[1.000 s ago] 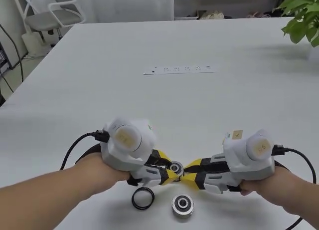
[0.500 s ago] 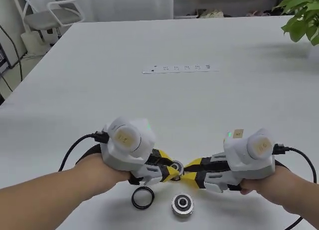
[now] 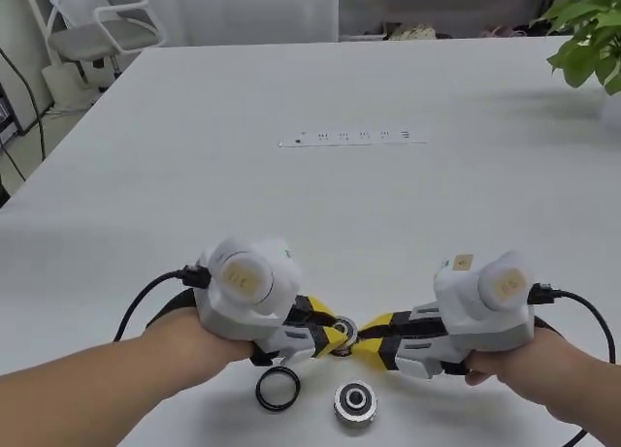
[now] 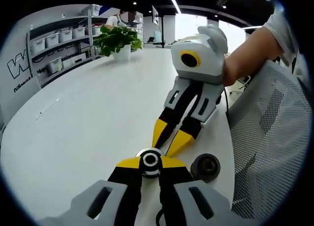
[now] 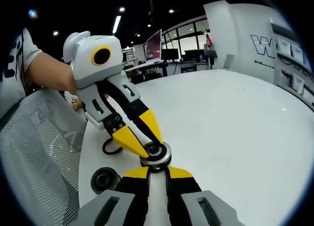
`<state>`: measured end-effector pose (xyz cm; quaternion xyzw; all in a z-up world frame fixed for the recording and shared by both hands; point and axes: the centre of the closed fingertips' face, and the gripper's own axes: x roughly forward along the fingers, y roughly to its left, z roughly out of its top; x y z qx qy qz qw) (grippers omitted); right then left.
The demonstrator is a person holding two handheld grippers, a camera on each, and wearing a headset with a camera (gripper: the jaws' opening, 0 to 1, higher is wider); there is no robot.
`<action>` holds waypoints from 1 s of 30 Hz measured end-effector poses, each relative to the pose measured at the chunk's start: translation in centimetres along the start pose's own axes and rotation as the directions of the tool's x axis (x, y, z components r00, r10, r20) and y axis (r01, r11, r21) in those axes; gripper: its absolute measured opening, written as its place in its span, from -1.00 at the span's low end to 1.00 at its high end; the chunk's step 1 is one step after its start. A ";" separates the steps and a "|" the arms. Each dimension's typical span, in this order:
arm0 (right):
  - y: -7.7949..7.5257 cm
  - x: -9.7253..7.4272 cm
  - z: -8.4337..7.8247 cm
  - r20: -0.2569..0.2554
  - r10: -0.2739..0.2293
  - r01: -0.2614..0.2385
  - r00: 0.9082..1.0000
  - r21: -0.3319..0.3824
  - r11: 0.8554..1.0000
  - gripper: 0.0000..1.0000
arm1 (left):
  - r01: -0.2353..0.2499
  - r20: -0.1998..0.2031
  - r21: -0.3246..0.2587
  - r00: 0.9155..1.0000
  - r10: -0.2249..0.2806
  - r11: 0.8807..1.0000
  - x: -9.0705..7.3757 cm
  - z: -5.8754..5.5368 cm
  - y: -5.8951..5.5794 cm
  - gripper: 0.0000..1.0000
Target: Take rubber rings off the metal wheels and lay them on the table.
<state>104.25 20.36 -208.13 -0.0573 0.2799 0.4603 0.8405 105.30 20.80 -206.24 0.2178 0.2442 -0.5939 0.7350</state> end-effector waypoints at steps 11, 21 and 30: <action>-0.2 -0.1 -0.2 -0.008 -0.021 0.021 1.000 0.051 0.998 -1.00 | -0.007 -0.002 -0.004 1.000 0.007 1.000 0.0 0.0 0.0 -0.86; -0.2 -0.1 -0.2 -0.017 -0.031 0.032 0.999 0.069 0.997 -1.00 | -0.008 -0.004 -0.004 1.000 0.008 1.000 0.0 0.0 0.0 -0.86; -0.3 -0.2 -0.1 -0.022 -0.040 0.042 0.999 0.096 0.995 -1.00 | -0.015 0.001 -0.013 1.000 0.015 1.000 0.0 0.0 0.0 -0.85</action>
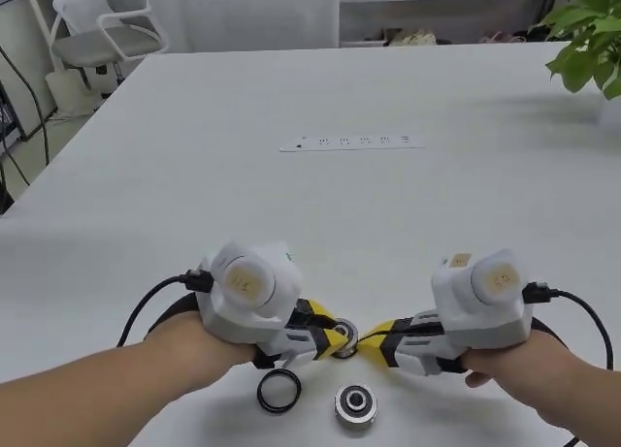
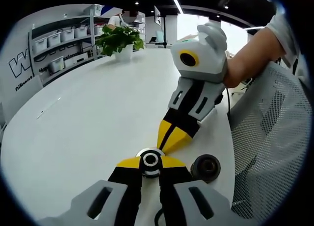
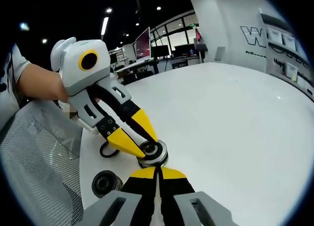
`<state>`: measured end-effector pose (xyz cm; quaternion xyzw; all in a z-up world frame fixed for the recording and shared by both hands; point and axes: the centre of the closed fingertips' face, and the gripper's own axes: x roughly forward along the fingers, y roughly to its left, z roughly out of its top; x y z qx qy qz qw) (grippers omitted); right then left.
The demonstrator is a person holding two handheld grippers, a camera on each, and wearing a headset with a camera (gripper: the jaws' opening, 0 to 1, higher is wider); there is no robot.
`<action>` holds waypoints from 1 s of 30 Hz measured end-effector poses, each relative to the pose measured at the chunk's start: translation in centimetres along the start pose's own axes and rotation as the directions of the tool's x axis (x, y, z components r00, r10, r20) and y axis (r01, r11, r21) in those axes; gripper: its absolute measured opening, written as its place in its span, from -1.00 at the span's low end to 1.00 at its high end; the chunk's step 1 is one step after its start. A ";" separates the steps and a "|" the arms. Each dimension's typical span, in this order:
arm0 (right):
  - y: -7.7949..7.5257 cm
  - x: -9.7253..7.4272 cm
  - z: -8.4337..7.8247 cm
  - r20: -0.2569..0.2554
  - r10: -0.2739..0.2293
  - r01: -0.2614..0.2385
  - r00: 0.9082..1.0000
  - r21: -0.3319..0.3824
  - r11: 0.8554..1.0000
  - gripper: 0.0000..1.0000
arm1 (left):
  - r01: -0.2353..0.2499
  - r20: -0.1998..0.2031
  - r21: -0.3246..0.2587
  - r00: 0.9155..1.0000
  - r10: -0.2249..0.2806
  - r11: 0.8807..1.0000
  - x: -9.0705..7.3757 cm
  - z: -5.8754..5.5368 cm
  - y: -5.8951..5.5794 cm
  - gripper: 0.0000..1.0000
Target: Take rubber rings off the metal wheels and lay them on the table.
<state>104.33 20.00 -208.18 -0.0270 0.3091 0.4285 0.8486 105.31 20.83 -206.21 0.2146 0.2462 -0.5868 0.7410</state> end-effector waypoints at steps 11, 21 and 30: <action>-0.6 -0.4 0.4 0.046 -0.011 0.007 0.999 0.089 0.996 -1.00 | -0.004 0.000 0.002 1.000 0.004 1.000 0.0 0.0 0.0 -0.85; -0.7 -0.7 1.1 0.098 -0.012 -0.003 0.995 0.158 0.987 -1.00 | -0.012 -0.001 -0.001 1.000 0.012 1.000 0.0 0.0 -0.1 -0.86; -0.6 -0.8 1.4 0.117 -0.011 -0.010 0.993 0.173 0.985 -1.00 | -0.018 -0.005 -0.002 1.000 0.018 1.000 0.1 0.0 -0.1 -0.86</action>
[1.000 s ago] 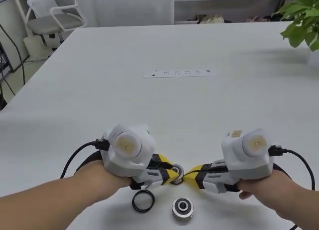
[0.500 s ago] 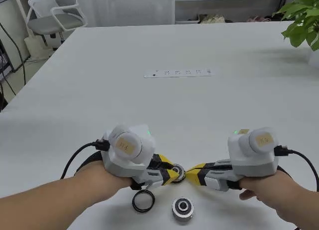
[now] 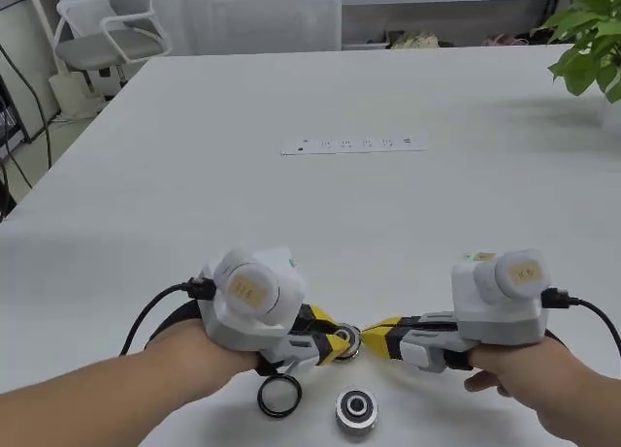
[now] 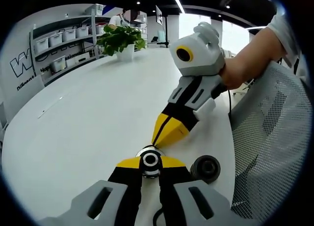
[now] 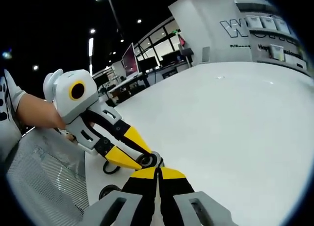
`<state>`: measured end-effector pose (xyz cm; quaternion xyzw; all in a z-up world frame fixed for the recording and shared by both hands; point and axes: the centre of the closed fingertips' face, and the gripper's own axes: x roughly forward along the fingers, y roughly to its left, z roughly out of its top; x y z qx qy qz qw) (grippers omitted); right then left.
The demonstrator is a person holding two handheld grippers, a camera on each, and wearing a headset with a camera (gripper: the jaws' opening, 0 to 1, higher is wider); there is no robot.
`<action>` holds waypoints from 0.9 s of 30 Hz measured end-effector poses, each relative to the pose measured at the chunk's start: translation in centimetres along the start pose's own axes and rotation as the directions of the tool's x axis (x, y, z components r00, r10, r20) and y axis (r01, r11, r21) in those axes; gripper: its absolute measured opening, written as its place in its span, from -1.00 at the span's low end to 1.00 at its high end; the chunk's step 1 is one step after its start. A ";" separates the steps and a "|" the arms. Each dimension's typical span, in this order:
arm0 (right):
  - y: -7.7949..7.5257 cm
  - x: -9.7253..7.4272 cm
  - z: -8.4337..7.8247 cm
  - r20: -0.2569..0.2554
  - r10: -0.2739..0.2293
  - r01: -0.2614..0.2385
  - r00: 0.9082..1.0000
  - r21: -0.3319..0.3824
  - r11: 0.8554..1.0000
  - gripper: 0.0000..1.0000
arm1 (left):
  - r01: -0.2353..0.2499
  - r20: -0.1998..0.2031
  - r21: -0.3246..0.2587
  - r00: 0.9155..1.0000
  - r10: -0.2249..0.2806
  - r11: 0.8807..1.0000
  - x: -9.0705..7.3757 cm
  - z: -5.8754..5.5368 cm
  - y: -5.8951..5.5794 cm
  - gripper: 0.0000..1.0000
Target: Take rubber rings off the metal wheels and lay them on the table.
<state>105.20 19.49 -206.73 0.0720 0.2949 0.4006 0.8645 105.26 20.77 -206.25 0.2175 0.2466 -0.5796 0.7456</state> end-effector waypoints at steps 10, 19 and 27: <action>0.4 0.0 0.2 0.011 0.011 -0.011 1.000 0.012 1.000 -1.00 | -0.008 -0.001 -0.001 1.000 0.008 1.000 0.0 0.0 0.0 -0.86; 0.5 0.1 0.4 0.016 0.017 -0.017 1.000 0.018 1.000 -1.00 | -0.009 -0.004 0.001 1.000 0.009 1.000 0.0 0.0 0.1 -0.86; 0.9 0.3 0.5 0.020 0.029 -0.029 0.999 0.000 1.000 -1.00 | -0.011 -0.005 0.004 1.000 0.011 1.000 0.0 0.0 0.1 -0.86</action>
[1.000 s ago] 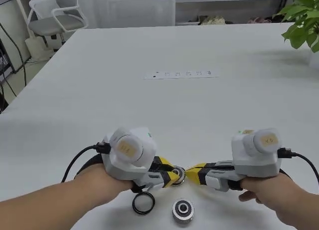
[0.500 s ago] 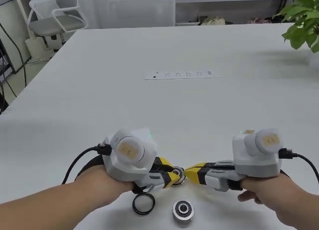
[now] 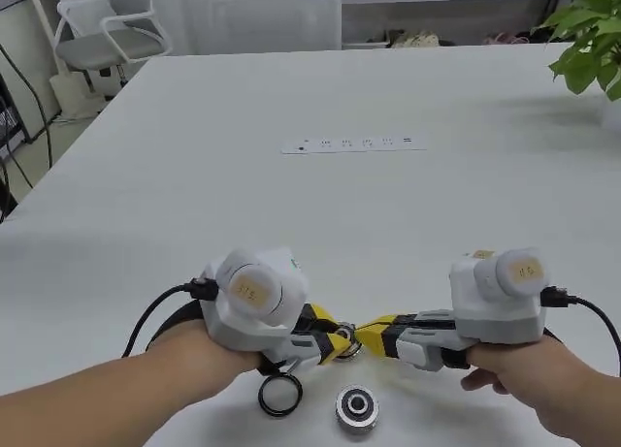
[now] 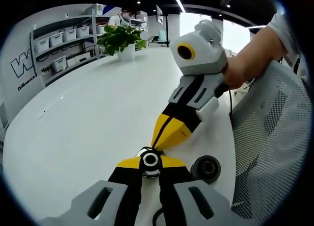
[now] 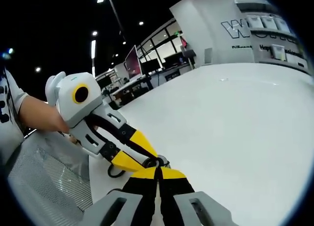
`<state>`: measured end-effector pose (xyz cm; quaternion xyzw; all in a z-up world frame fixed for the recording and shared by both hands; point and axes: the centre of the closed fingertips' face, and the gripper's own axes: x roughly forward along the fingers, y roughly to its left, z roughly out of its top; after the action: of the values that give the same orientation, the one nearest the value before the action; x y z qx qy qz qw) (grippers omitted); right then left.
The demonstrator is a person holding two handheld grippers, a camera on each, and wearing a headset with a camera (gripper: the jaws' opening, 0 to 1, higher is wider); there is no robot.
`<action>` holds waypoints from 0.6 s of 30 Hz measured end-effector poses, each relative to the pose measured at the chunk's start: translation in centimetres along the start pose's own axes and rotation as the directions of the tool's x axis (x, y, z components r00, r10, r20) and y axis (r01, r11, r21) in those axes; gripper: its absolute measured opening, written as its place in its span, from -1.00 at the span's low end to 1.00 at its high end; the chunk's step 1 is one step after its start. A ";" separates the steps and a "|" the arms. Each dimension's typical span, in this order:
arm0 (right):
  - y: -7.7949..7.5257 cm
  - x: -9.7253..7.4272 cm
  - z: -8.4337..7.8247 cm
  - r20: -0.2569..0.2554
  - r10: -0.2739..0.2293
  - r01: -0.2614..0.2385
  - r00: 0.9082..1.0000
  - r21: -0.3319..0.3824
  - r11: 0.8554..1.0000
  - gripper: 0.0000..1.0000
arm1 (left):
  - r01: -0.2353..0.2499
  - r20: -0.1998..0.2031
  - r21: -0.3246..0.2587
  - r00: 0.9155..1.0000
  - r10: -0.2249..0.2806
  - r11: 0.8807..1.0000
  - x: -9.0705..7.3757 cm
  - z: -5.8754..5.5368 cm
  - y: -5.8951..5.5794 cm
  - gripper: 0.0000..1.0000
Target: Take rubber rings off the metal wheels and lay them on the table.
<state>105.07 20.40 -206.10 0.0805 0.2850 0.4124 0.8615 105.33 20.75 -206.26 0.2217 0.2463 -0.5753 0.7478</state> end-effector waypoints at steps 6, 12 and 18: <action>0.5 0.3 -0.1 -0.007 0.013 -0.013 1.000 -0.018 1.000 -1.00 | -0.001 0.001 -0.001 1.000 0.001 1.000 0.0 0.0 0.0 -0.86; 0.6 0.3 0.1 0.004 0.021 -0.021 1.000 -0.017 1.000 -1.00 | -0.005 0.003 -0.004 1.000 0.005 1.000 0.0 0.0 0.0 -0.86; 1.4 0.2 0.7 0.032 0.049 -0.049 0.998 -0.011 0.999 -1.00 | -0.005 0.008 -0.008 1.000 0.005 1.000 0.0 0.1 -0.1 -0.86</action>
<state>104.63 21.48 -205.09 0.0898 0.2667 0.4335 0.8561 105.23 20.65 -206.21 0.2174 0.2450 -0.5732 0.7511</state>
